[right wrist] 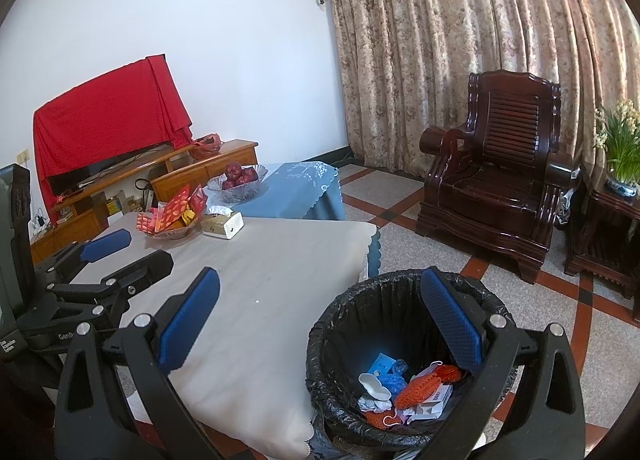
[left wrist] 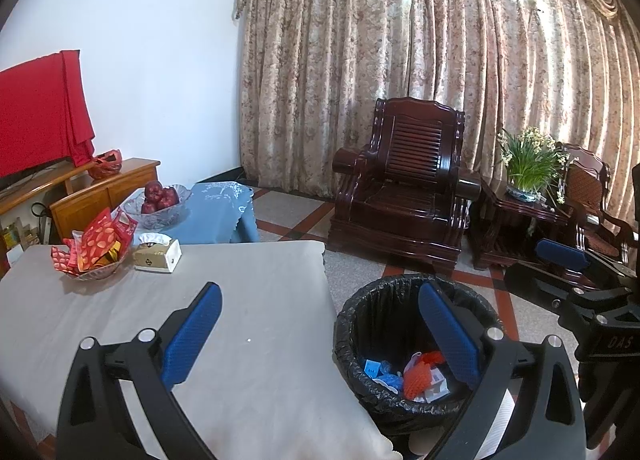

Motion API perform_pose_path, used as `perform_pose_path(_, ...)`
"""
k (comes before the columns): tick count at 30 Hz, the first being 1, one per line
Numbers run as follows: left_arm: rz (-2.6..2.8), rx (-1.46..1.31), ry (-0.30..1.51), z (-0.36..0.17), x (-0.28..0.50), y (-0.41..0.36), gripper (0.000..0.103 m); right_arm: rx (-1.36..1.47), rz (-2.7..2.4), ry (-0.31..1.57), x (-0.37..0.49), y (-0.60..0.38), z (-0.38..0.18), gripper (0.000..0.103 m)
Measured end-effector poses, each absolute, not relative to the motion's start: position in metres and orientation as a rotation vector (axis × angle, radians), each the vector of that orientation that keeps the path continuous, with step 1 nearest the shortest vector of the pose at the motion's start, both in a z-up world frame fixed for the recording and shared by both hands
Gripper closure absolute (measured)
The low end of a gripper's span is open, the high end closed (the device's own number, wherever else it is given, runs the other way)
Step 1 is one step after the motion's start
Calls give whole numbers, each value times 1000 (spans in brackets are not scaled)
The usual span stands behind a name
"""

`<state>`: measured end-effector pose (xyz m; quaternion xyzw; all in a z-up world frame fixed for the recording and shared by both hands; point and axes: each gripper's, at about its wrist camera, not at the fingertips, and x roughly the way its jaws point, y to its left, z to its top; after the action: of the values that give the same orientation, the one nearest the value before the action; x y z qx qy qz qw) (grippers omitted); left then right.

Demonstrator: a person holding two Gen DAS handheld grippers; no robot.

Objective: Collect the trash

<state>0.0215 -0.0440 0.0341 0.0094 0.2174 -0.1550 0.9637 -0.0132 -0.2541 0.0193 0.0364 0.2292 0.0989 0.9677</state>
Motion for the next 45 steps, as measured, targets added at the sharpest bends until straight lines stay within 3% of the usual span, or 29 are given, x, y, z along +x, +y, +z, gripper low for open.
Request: perform_pose_path(45,-315,20,447,30,21,-40,6,79,201,471,-13,-252,16,5)
